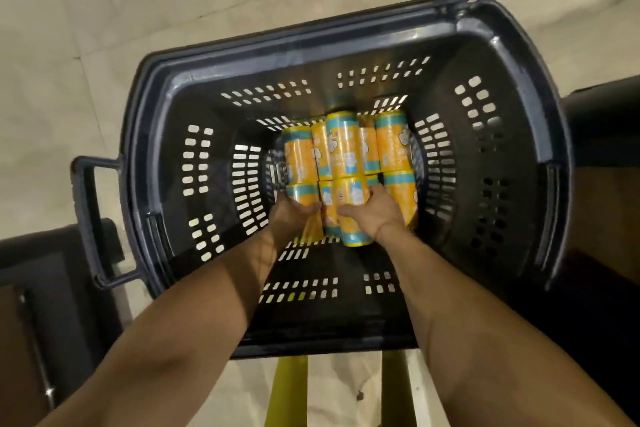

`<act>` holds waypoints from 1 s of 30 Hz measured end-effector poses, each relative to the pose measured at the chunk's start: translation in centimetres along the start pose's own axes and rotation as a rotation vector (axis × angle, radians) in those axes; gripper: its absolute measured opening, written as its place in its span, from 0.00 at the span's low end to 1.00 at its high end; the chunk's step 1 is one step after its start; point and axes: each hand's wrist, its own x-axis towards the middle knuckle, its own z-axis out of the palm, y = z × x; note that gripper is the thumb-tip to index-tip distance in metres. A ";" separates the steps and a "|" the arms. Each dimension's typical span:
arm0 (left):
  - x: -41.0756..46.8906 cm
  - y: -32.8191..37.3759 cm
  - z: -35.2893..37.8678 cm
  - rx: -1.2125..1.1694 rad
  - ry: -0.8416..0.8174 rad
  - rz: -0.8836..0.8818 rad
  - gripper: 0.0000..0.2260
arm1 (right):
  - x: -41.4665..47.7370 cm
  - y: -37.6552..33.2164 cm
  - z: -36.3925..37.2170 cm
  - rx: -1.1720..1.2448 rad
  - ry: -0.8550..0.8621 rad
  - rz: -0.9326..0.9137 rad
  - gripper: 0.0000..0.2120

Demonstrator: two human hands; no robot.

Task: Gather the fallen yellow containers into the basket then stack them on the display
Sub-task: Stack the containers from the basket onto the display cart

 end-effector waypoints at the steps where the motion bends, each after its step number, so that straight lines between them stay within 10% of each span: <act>1: 0.6 -0.6 0.0 -0.030 -0.014 0.006 0.35 | -0.4 0.0 -0.7 0.047 -0.032 -0.009 0.34; 6: -6.5 5.5 -2.7 -0.146 -0.056 0.021 0.12 | -4.2 -1.1 -4.4 0.393 -0.096 -0.012 0.41; 30: -56.3 29.9 -10.8 -0.433 -0.408 1.213 0.29 | -56.2 -2.4 -24.5 0.644 0.714 -0.927 0.23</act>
